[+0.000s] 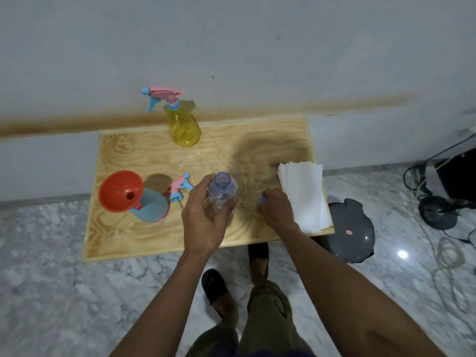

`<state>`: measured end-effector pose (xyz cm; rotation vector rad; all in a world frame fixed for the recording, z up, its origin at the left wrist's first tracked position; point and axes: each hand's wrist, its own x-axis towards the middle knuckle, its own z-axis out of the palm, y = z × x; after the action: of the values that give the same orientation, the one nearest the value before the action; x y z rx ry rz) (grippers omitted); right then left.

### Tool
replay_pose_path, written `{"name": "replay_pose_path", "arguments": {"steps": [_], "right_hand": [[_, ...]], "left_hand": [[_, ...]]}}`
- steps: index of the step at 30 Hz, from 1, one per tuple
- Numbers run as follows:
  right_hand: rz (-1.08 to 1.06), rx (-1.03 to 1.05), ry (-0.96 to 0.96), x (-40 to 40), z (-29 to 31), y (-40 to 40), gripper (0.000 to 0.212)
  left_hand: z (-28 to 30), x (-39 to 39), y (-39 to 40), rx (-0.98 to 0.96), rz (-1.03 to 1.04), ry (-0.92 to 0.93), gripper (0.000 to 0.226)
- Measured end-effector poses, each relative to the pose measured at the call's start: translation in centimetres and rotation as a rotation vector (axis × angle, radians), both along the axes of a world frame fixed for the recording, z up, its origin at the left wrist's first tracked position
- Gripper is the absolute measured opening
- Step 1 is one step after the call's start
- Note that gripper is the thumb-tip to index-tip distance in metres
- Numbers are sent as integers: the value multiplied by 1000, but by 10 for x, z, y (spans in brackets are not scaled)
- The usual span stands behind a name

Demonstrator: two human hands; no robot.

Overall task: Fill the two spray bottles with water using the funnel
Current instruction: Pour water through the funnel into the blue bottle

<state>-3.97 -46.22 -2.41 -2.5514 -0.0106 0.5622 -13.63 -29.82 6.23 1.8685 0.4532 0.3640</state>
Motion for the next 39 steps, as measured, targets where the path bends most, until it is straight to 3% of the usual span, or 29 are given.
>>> {"name": "replay_pose_path", "arguments": {"steps": [6,9,15,19,24,28,33,35,39], "right_hand": [[0,3,-5,2,-9,-2,16],[24,-20,-50,-2,-1,2,34],[132,379,-96,-26,43,25,81],[105,547,-88,-40,54,50,66],[51,545,-205,-42,48,58,45],[37,595,-200,-40,54,66,52],[40,549,-255,-39,61,70,65],[39,517,-270,-40,65,73,67],[42,467,-292,-45,77,79,71]], "left_hand": [[7,0,-5,-51,23,21,55],[8,-1,-5,-66,22,33,57],[7,-1,-2,-16,14,69,59],[11,-1,1,74,25,89,59],[23,0,5,142,-32,127,66],[40,-13,16,190,-36,108,87],[71,-41,54,352,296,-89,57],[71,-46,79,399,427,-33,59],[59,-42,120,320,440,326,96]]}}
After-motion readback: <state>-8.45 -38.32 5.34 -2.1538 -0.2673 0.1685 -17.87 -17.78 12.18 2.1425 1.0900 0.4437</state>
